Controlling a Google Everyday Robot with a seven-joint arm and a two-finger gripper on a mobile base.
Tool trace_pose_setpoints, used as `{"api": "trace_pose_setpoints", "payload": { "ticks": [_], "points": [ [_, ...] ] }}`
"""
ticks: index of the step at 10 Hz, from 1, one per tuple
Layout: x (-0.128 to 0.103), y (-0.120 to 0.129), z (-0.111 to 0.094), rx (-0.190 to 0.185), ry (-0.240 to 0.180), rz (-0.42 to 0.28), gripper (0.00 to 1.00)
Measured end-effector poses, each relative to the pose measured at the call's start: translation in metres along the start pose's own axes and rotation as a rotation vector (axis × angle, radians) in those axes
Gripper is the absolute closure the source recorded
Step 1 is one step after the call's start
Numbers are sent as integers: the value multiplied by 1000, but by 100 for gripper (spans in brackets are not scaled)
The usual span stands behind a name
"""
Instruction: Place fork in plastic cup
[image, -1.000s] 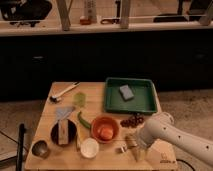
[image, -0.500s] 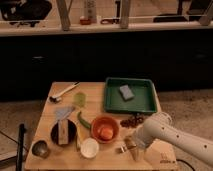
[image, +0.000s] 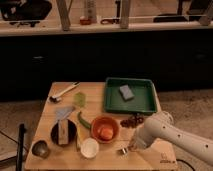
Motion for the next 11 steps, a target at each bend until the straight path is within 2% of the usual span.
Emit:
{"api": "trace_pose_setpoints", "payload": {
  "ticks": [2,6,7,11],
  "points": [
    [1,-2,3,7,-7,9,100],
    [1,3,0,-2,-4,4,100],
    [2,4,-4,4,3,2,100],
    [-1,-1,-37,71,19,-4,100]
  ]
}}
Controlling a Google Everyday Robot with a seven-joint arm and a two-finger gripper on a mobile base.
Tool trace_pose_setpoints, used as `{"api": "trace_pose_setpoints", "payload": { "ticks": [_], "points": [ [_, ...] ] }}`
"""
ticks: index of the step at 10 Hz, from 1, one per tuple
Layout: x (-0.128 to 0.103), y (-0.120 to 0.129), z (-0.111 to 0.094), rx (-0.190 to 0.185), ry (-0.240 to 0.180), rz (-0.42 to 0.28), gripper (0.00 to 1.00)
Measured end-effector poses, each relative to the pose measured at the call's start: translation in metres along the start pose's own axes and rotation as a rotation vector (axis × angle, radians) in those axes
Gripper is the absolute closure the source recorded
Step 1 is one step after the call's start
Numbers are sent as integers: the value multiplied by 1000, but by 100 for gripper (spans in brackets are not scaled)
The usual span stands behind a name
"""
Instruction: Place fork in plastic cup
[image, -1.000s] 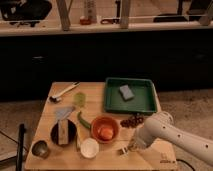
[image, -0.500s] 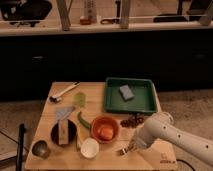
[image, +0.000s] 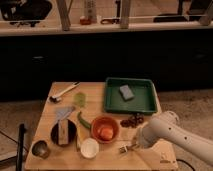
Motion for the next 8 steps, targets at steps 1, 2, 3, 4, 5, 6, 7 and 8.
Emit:
{"api": "trace_pose_setpoints", "payload": {
  "ticks": [1,2,3,4,5,6,7,8],
  "points": [
    [1,1,-7,11,2,0,100],
    [2,1,-14,21,3,-3,100],
    [1,0,-18,25,2,-9,100],
    [0,-1,-22,27,1,-16,100],
    [-1,-3,-27,30,2,-24,100],
    [-3,-5,-32,31,2,-35,100],
    [-4,-9,-39,31,7,-47,100],
    [-6,-14,-44,27,13,-61,100]
  ]
}}
